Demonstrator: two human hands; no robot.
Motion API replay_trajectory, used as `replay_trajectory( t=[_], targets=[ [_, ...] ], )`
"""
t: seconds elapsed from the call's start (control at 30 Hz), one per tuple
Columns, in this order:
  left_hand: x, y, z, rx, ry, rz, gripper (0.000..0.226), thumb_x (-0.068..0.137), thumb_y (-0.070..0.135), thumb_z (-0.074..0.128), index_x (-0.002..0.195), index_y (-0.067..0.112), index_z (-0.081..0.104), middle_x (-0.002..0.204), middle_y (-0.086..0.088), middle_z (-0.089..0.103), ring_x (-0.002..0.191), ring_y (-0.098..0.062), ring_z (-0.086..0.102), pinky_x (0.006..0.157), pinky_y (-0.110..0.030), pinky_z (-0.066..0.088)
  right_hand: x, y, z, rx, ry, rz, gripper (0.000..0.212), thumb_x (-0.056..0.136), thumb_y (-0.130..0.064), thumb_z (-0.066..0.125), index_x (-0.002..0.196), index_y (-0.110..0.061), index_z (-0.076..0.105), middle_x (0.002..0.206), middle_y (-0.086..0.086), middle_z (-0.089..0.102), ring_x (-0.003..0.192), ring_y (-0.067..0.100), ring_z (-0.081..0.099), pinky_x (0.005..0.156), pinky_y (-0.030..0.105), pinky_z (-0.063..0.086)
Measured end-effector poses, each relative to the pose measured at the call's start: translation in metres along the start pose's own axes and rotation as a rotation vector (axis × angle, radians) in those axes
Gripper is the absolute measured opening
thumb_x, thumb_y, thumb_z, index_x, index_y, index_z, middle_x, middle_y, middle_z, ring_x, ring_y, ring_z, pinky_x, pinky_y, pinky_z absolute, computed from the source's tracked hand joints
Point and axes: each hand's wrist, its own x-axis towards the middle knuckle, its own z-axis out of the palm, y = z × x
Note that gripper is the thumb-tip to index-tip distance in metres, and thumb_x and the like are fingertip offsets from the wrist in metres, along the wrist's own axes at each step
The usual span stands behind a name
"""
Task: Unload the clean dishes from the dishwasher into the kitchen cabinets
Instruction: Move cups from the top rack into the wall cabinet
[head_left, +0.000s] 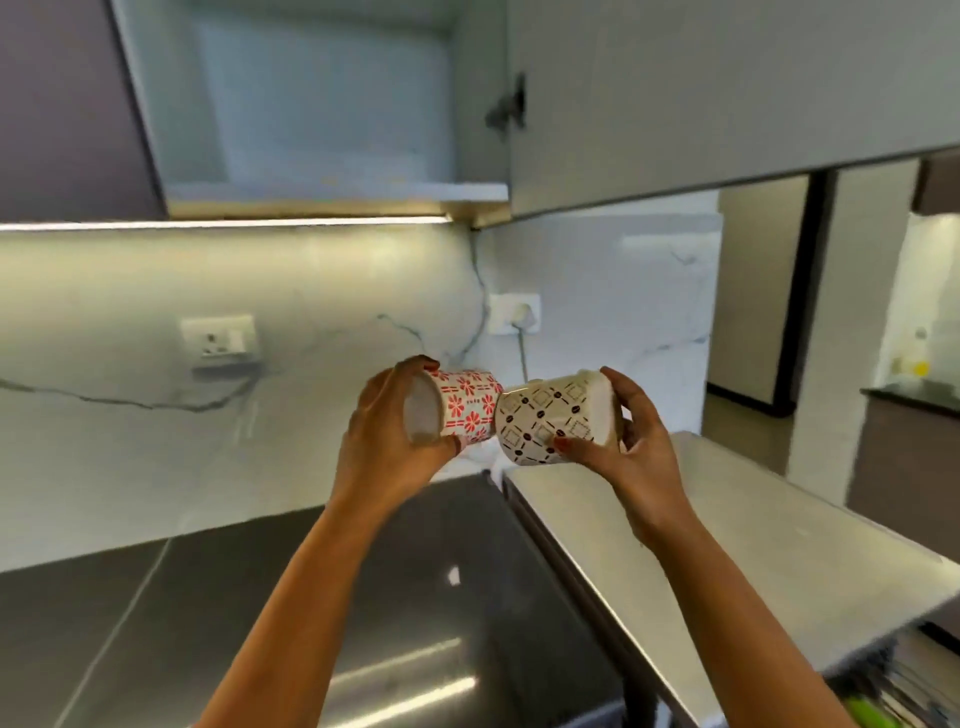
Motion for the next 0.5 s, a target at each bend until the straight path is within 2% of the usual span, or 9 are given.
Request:
replay_trajectory(
  t=[0.1,0.2,0.33,0.5],
  targets=[
    [0.028,0.003,-0.037,0.048,0.141,0.025,0.077,0.064,0.032,0.083,0.130,0.031,0.044,0.134,0.003,0.049,0.118,-0.018,0.050,0.087,-0.025,0.041,0.033,-0.023,0.026,0.010,-0.066,-0.121,0.083,0.065,-0.008,0.084,0.134,-0.034,0.045,0.130,-0.007,0.052,0.116,0.016,0.053,0.087,0.036,0.056],
    [0.060,0.012,-0.074,0.081,0.275,0.054,0.076,0.063,0.032,0.084,0.128,0.031,0.045,0.133,0.003,0.049,0.117,-0.018,0.051,0.085,-0.026,0.044,0.073,-0.049,0.046,0.031,-0.142,-0.230,0.083,0.066,-0.011,0.085,0.134,-0.036,0.043,0.129,-0.009,0.050,0.115,0.014,0.051,0.087,0.042,0.056],
    [0.100,0.030,-0.111,0.115,0.435,0.057,0.076,0.063,0.031,0.085,0.127,0.035,0.043,0.131,0.004,0.049,0.110,-0.015,0.051,0.079,-0.026,0.048,0.125,-0.082,0.066,0.040,-0.190,-0.323,0.087,0.058,-0.027,0.086,0.133,-0.041,0.045,0.131,-0.007,0.051,0.117,0.016,0.051,0.092,0.045,0.053],
    [0.152,0.050,-0.154,0.253,0.504,0.053,0.074,0.070,0.031,0.079,0.132,0.033,0.039,0.134,-0.001,0.046,0.115,-0.024,0.050,0.083,-0.030,0.045,0.198,-0.130,0.109,0.034,-0.172,-0.461,0.090,0.063,-0.020,0.086,0.140,-0.028,0.041,0.137,-0.002,0.047,0.122,0.016,0.049,0.103,0.043,0.045]
  ],
)
